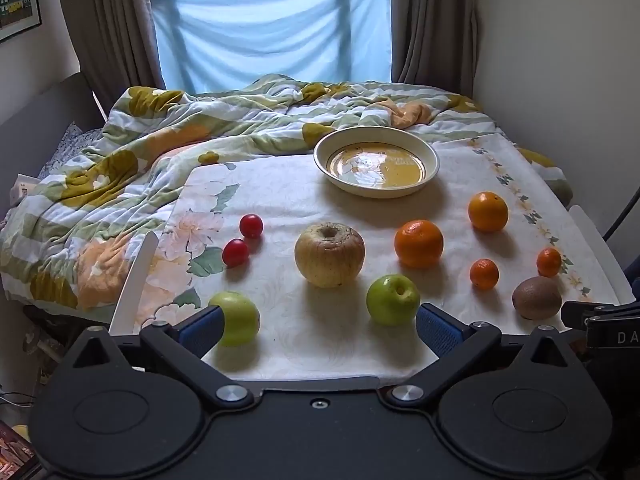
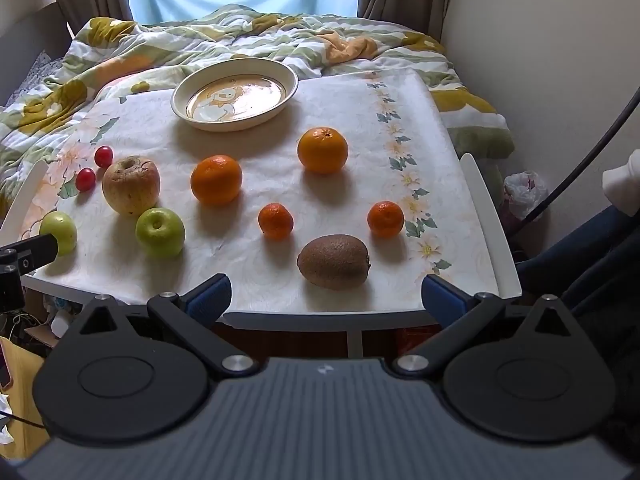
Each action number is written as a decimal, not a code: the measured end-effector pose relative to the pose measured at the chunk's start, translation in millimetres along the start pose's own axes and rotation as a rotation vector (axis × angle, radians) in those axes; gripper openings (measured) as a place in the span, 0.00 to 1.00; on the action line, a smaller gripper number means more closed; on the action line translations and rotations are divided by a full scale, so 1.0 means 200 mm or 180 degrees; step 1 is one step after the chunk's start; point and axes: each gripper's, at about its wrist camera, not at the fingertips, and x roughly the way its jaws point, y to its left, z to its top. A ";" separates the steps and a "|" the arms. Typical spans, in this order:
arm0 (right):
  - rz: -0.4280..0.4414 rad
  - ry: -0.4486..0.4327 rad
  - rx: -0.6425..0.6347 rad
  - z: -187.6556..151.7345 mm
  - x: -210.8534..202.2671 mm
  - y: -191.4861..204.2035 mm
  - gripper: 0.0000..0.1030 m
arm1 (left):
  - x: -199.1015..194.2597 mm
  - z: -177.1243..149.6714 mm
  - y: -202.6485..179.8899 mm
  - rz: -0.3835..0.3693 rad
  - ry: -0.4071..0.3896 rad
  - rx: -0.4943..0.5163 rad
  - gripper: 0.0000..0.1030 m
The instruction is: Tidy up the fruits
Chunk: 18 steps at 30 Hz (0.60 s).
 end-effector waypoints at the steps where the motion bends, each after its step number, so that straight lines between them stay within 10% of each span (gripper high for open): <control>1: 0.0003 0.0005 -0.0005 0.00 0.01 0.00 1.00 | 0.00 0.00 0.00 -0.0004 0.0001 -0.0007 1.00; 18: -0.0015 0.0022 0.0011 0.01 0.01 0.00 1.00 | 0.01 -0.01 0.00 0.0021 0.0078 -0.0027 1.00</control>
